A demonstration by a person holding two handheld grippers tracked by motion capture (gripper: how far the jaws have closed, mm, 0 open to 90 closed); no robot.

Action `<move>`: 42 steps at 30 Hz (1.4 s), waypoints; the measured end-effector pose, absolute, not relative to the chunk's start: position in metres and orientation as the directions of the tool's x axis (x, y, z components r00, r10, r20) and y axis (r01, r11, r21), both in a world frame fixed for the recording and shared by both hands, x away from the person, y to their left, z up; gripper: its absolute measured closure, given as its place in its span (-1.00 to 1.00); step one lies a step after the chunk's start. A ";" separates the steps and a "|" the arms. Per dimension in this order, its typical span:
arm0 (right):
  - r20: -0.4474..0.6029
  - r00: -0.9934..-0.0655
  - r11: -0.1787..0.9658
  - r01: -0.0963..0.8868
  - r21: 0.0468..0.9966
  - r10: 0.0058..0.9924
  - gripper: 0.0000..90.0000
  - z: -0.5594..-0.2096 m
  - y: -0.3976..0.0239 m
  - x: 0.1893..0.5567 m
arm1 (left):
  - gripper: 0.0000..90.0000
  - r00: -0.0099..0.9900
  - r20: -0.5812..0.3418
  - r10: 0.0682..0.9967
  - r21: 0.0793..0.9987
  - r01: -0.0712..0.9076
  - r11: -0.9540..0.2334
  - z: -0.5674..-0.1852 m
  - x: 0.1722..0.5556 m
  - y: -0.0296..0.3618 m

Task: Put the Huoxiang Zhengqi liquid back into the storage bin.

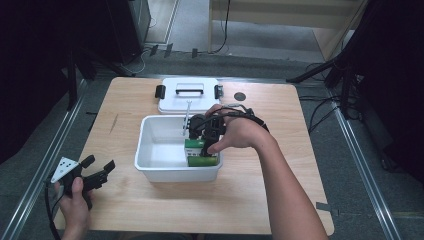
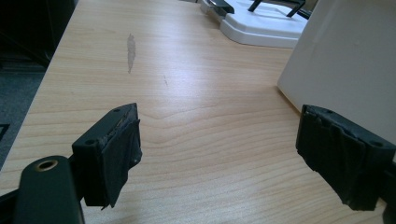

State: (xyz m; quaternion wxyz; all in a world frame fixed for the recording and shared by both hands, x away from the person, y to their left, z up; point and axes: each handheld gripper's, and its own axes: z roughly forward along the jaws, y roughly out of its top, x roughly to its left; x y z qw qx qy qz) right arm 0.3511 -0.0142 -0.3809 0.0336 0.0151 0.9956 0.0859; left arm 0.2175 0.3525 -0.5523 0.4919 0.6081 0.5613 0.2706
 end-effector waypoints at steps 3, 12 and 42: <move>-0.068 -0.996 0.983 0.041 0.182 0.054 -0.26 -0.379 -0.016 0.351 | -0.67 0.223 -0.223 0.949 0.902 0.417 0.114 -0.552 0.217 0.353; -0.097 -0.978 0.946 0.149 0.286 0.184 -0.71 -0.365 -0.023 0.355 | -0.67 0.224 -0.222 0.949 0.902 0.418 0.112 -0.552 0.217 0.353; -0.114 -0.833 0.597 0.285 0.749 0.542 -1.00 -0.368 -0.114 0.336 | -0.67 0.223 -0.216 0.951 0.903 0.416 0.108 -0.552 0.217 0.352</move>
